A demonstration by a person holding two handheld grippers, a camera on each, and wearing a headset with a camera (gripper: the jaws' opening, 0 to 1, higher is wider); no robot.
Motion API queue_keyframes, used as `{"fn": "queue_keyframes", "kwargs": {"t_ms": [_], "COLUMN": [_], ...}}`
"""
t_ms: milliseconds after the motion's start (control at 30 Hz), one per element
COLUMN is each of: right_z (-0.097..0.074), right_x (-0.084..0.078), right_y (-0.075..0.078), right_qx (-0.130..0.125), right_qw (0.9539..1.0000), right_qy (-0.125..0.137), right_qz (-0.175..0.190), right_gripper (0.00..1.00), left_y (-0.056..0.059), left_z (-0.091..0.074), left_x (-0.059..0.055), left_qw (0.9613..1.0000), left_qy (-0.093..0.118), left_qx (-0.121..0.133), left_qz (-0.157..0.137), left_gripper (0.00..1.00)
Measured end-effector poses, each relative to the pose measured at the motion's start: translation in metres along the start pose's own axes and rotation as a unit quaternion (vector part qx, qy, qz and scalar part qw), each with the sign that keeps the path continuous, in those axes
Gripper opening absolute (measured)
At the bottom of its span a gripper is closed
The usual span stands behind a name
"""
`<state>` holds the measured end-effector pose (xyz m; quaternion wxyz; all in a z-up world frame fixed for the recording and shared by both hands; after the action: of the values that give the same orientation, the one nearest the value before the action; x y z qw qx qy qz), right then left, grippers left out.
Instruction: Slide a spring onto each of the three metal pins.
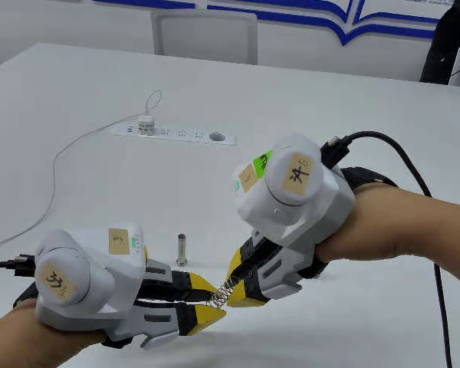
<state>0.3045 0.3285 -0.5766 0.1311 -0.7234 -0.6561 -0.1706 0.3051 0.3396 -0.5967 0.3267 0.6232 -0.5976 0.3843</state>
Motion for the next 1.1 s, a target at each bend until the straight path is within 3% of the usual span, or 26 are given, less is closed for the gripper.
{"fn": "queue_keyframes", "kwargs": {"t_ms": [667,1100], "right_z": [0.000,-0.009], "right_x": [0.008,-0.005], "right_y": [0.001,0.014], "right_qx": [0.002,-0.014], "right_qw": [1.0000,0.9998], "right_qy": [0.003,-0.008], "right_qz": [0.000,0.012], "right_gripper": [0.12,0.12], "left_y": [-0.001,-0.009], "left_z": [0.003,-0.006], "left_x": [0.000,-0.003], "left_qw": [1.0000,0.9997], "left_qy": [0.004,0.008], "left_qx": [0.000,0.016], "left_qz": [-0.002,-0.019], "left_gripper": [0.11,0.25]}}
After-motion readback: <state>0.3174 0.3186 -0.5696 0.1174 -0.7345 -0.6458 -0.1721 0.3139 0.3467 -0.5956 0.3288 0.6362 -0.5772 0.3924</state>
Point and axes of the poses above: the centre of the closed fingertips' face, and the gripper's own axes: z roughly forward along the fingers, y roughly to its right, x roughly out of its top, the point moved 2 cm from there along -z, roughly backward along the fingers, and after that the axes turned 5 degrees about -y, right-handed, at the moved point
